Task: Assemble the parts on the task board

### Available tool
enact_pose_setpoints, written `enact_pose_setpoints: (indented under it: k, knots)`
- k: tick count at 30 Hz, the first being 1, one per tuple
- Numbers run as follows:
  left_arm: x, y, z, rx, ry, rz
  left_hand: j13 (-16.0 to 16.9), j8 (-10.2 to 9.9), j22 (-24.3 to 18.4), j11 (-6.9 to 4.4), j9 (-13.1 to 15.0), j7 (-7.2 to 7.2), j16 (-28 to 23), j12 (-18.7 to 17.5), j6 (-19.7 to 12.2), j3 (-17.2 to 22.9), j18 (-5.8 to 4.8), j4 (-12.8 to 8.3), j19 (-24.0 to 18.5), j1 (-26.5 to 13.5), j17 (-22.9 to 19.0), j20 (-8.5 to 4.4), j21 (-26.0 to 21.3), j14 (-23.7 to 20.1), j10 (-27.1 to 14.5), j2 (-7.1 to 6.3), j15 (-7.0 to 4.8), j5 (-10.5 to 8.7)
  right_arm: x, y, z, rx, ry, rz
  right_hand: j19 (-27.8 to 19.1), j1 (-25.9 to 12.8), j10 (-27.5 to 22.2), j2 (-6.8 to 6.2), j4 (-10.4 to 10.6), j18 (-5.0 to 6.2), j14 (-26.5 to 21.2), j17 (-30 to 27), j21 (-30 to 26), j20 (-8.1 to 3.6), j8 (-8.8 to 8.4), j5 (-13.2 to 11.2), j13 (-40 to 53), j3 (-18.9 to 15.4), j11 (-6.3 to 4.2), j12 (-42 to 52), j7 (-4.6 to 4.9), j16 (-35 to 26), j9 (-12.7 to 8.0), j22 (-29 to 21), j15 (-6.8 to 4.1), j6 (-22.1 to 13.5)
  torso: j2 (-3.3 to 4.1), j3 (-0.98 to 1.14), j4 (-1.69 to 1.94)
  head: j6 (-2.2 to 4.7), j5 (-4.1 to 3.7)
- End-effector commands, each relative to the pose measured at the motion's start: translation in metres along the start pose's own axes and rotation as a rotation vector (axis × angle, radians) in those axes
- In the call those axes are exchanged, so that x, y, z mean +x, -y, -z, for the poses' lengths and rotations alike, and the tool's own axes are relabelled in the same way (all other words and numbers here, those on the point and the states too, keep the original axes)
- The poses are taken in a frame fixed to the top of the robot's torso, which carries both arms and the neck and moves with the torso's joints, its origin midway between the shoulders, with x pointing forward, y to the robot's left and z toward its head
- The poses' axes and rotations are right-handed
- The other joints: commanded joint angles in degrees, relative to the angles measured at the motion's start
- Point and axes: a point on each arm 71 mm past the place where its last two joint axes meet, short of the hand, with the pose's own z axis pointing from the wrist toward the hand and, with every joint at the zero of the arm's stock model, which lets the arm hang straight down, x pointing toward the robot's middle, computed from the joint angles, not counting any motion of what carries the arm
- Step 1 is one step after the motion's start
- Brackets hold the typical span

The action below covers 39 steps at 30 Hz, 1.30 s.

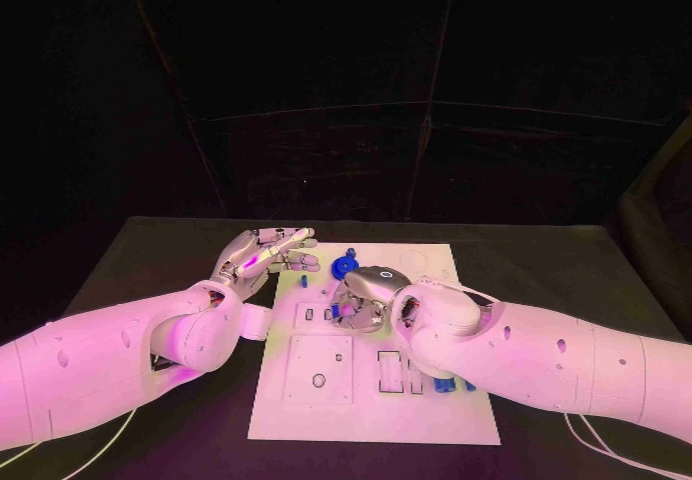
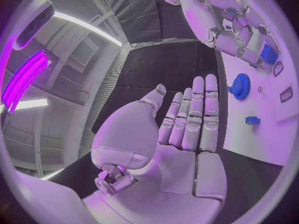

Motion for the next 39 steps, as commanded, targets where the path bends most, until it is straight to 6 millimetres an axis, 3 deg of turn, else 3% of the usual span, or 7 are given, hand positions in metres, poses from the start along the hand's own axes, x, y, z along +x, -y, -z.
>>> enact_pose_setpoints:
  k: [1,20,24,26,29,33,39]
  knots:
    - [0.002,0.001,-0.001,0.007,-0.014,0.009,0.0,0.1,0.0,-0.05,0.1,-0.09,-0.2,0.1,0.3,0.4,0.75,0.1,0.2,-0.6,0.0,-0.17,-0.2,0.2,0.4,0.16,-0.16,-0.2,0.007,0.005,0.001,0.033,-0.042,0.015,-0.3,-0.6,-0.4,-0.23,0.2,0.69,3.3,1.9,-0.4,0.13,-0.16,-0.3,-0.1,-0.6,0.13,-0.4,-0.01,-0.4,0.1,0.1,0.41,-0.5,-0.01,-0.04,0.02,0.05,-0.07]
    - [0.0,0.001,-0.001,0.002,-0.011,0.007,0.0,0.0,0.0,-0.05,0.0,-0.08,-0.2,0.0,0.3,0.6,0.76,0.0,0.3,-0.6,0.2,-0.2,-0.1,0.4,0.4,0.11,-0.19,-0.2,-0.002,0.004,0.006,0.031,0.116,-0.045,-0.4,-3.0,-0.8,-2.02,3.7,0.75,3.3,1.7,-0.7,0.48,-1.17,-0.4,-0.7,-6.3,0.69,-0.6,0.54,-0.8,0.0,-0.2,0.84,-3.4,-0.04,0.05,-0.04,-0.03,0.0]
    - [-0.001,0.0,-0.001,-0.007,-0.017,-0.016,0.2,-0.1,0.7,-0.82,0.0,-0.58,1.9,0.2,1.2,1.3,0.89,-0.4,3.1,-1.3,2.1,-1.21,1.8,4.4,2.2,-0.29,-1.28,-0.22,-0.01,0.001,0.015,-0.057,0.198,-0.103,-0.4,-2.0,-0.9,-2.3,4.5,0.76,3.2,1.6,-0.7,0.63,-1.09,-0.8,-0.6,-8.2,0.82,-0.3,0.68,-0.9,0.1,-0.2,0.97,-3.8,-0.07,0.11,-0.08,0.05,0.22]
    - [-0.001,-0.001,-0.001,-0.031,-0.043,-0.03,0.4,0.1,1.4,-1.33,0.1,-0.97,3.4,0.6,2.0,1.4,0.87,-0.5,4.7,-2.0,3.6,-1.91,3.1,6.6,3.8,-0.73,-2.0,-0.23,-0.013,0.0,0.023,-0.129,0.211,-0.139,-0.4,-1.6,-0.8,-2.04,5.2,0.75,3.3,1.9,-0.8,0.72,-1.12,-3.3,-0.3,-9.5,0.96,0.1,0.81,-0.7,0.2,-0.2,1.09,-4.2,-0.11,0.06,-0.08,-0.02,0.26]
    - [-0.001,-0.003,0.002,-0.077,-0.096,-0.077,0.6,0.2,2.2,-1.83,0.1,-1.16,5.5,0.8,2.9,0.7,0.76,0.0,6.3,-3.4,5.5,-2.49,4.8,8.8,5.1,-1.59,-2.64,-0.27,-0.02,0.004,0.036,-0.222,0.213,-0.188,-0.5,0.1,-0.9,-1.41,4.9,0.78,3.3,2.0,-0.9,0.79,-0.98,-2.3,-0.1,-10.0,0.97,0.4,0.83,-0.7,0.2,-0.4,1.12,-4.3,-0.14,-0.02,-0.07,0.02,0.3]
    - [-0.002,-0.005,0.002,-0.165,-0.169,-0.17,2.5,1.6,5.3,-4.07,0.9,-2.76,13.9,3.6,6.4,-0.6,0.88,0.7,11.6,-5.2,11.8,-4.92,10.6,15.5,11.2,-2.75,-4.72,-0.31,-0.039,0.019,0.051,-0.269,0.194,-0.274,-1.6,2.3,-1.7,-0.58,4.2,1.14,2.8,0.5,-1.7,0.76,-0.64,-1.2,-0.9,-10.5,0.88,-0.4,0.74,-2.0,0.4,-2.0,1.05,-4.1,-0.45,0.13,-0.22,0.15,0.53]
    - [-0.005,-0.002,-0.003,-0.375,-0.341,-0.418,6.6,3.0,12.4,-5.17,2.0,-3.93,41.7,8.1,8.6,-5.6,0.12,4.3,12.6,-9.9,38.2,-6.28,19.3,16.9,14.9,-4.0,-6.08,-0.22,-0.073,0.054,0.071,-0.214,0.17,-0.403,-2.7,4.2,-2.3,0.55,3.5,1.49,2.4,-1.0,-2.7,0.67,-0.25,0.4,-1.7,-11.0,0.73,-1.3,0.61,-3.4,0.5,-3.6,0.93,-3.8,-1.3,0.31,-0.42,-0.23,0.84]
